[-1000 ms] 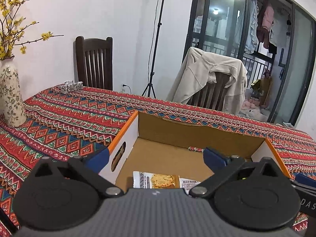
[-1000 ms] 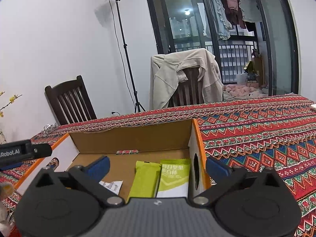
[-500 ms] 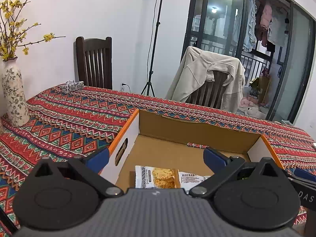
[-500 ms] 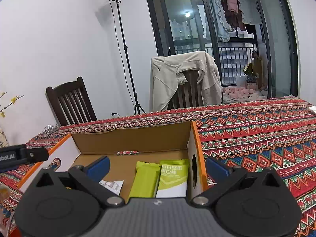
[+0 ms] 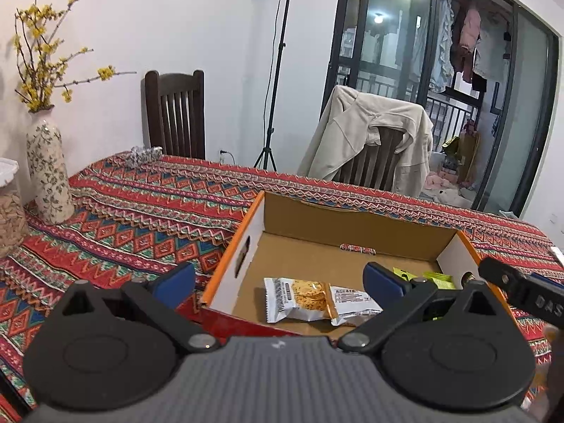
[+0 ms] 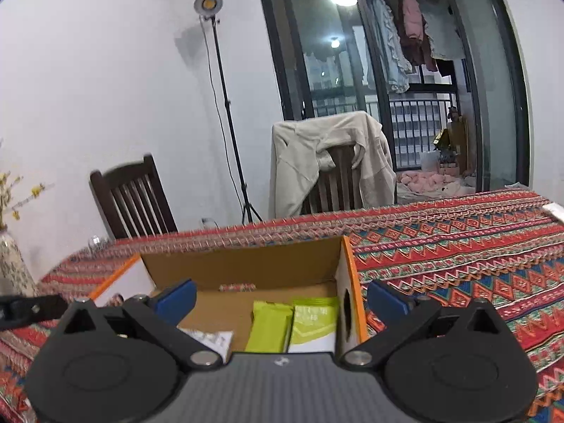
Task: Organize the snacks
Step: 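Withdraw both open grippers from the box back toward the snack pile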
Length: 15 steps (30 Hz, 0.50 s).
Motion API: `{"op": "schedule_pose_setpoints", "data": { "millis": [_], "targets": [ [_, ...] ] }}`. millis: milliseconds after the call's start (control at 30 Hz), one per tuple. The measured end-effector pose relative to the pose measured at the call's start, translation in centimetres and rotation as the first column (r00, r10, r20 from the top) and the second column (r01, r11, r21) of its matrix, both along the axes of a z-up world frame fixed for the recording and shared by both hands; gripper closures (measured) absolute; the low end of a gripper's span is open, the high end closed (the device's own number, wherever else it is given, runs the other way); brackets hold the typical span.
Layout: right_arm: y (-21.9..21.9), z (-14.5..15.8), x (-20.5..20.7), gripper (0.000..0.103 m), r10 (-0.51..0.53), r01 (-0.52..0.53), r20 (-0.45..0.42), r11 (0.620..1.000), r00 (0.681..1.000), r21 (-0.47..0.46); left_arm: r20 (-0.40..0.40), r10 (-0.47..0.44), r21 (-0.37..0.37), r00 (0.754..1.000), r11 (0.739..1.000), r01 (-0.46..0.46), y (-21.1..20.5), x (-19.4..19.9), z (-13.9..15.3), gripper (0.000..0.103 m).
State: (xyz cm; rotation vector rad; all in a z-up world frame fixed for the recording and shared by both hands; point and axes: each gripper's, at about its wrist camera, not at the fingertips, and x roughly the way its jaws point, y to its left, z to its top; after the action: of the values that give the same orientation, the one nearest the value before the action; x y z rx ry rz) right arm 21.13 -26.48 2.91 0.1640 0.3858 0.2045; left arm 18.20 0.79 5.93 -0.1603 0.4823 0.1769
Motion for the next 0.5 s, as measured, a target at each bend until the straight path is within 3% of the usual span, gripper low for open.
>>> {"op": "schedule_pose_setpoints", "data": {
  "millis": [267,500],
  "targets": [
    [0.7,-1.1,1.6,0.0,-0.007,0.006,-0.016,1.0,1.0,-0.029,0.074,-0.043,0.019,0.996,0.999,0.042,0.9,-1.5,1.0,0.0],
    [1.7,-0.9,1.6,0.0,0.005,-0.007,-0.025,0.997,1.0,-0.083,0.068,-0.086,-0.009,0.994,0.996,0.086,1.2,-1.1,0.0,0.0]
  ]
}}
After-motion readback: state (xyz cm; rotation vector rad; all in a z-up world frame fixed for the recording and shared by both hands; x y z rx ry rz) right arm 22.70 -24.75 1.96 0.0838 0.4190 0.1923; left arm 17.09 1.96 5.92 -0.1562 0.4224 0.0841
